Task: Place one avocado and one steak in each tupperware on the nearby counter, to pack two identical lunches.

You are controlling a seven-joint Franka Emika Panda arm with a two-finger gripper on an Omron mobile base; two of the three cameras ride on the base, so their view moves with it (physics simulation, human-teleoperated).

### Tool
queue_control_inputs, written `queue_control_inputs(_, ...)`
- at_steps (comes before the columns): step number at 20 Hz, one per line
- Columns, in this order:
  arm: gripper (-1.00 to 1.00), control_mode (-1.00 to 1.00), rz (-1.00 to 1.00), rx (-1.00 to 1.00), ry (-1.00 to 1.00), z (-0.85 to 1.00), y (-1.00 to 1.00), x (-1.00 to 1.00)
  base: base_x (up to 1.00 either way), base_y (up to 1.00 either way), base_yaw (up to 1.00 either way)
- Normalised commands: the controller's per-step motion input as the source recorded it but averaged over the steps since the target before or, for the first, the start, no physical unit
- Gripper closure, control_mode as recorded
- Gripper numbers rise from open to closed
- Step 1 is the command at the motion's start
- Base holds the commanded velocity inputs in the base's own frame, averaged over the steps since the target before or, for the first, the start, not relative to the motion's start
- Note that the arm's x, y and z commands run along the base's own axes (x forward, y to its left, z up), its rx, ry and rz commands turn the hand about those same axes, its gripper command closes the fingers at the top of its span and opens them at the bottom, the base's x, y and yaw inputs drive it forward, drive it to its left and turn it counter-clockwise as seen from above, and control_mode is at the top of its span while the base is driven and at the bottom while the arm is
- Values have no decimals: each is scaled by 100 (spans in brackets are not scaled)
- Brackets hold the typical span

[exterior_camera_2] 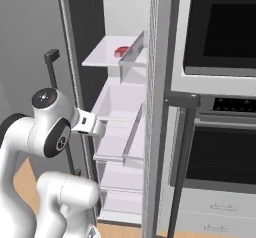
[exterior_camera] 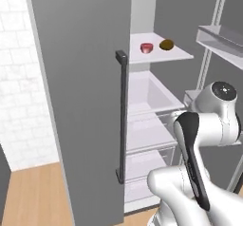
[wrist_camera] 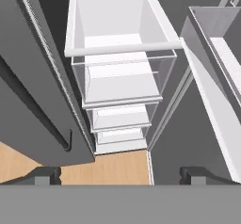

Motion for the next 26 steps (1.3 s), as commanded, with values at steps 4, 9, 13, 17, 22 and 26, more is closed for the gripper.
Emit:
queue_control_inputs(4, -100, 100, 0, 0, 0, 0, 0, 0, 40, -39, 0)
queue_control_inputs(9, -100, 100, 0, 0, 0, 0, 0, 0, 49, -27, -1)
queue_control_inputs(13, -100, 100, 0, 0, 0, 0, 0, 0, 64, -3, 0)
queue_control_inputs(17, -100, 100, 0, 0, 0, 0, 0, 0, 48, -6, 0)
queue_control_inputs(22, -100, -100, -1, 0, -12, 57, 2, 1, 8, 0, 0)
queue_control_inputs(26, -100, -100, 0, 0, -33, 100, 0, -19, 0, 0, 0)
